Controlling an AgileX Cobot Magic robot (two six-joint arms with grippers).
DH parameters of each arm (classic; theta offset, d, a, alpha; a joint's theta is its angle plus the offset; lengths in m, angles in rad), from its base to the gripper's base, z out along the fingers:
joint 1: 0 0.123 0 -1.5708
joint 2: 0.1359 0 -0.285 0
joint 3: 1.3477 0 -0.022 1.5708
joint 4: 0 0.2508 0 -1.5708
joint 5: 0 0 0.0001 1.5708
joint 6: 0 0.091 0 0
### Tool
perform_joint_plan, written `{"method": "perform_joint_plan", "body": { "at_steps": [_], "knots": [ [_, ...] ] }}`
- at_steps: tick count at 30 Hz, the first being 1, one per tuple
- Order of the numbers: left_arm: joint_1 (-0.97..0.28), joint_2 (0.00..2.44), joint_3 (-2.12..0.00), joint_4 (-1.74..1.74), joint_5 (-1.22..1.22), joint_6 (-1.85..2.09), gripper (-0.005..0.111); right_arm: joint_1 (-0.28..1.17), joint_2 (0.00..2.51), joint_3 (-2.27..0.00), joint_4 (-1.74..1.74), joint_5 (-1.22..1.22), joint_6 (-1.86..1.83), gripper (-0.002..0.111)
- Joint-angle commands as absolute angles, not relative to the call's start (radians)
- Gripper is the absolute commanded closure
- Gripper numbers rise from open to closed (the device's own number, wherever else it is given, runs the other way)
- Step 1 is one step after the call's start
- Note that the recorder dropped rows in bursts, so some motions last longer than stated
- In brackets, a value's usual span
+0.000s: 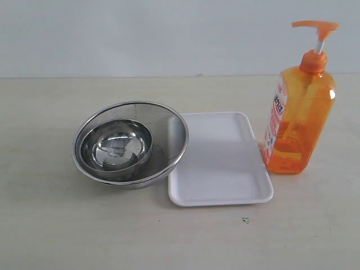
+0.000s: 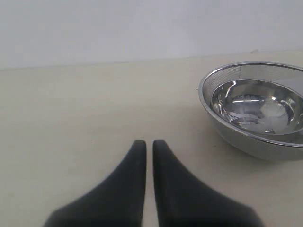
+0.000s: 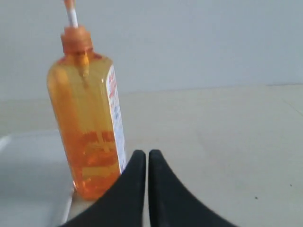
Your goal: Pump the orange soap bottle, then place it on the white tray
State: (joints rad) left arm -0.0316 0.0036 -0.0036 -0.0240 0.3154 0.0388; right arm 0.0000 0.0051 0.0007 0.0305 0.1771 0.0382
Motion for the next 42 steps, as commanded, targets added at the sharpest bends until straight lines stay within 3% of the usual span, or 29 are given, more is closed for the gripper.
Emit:
{"method": "perform_joint_plan", "body": {
  "at_steps": [1, 5, 11, 22, 29, 42],
  "knots": [
    [-0.033, 0.0, 0.0, -0.025, 0.306, 0.046, 0.102, 0.0, 0.0, 0.0, 0.07, 0.006, 0.024, 0.108],
    [-0.033, 0.0, 0.0, -0.025, 0.306, 0.046, 0.102, 0.0, 0.0, 0.0, 0.063, -0.058, -0.017, 0.108],
    [-0.033, 0.0, 0.0, -0.025, 0.306, 0.046, 0.102, 0.0, 0.049, -0.133, 0.065, 0.105, -0.017, 0.108],
    [-0.033, 0.0, 0.0, -0.025, 0.306, 0.046, 0.102, 0.0, 0.447, -0.393, 0.172, 0.389, -0.184, 0.108],
    [-0.033, 0.0, 0.0, -0.025, 0.306, 0.046, 0.102, 0.0, 0.686, -0.401, 0.569, 0.378, -0.521, 0.108],
    [-0.033, 0.0, 0.0, -0.025, 0.306, 0.046, 0.102, 0.0, 0.779, -0.401, 0.596, 0.248, -0.515, 0.108]
  ]
}}
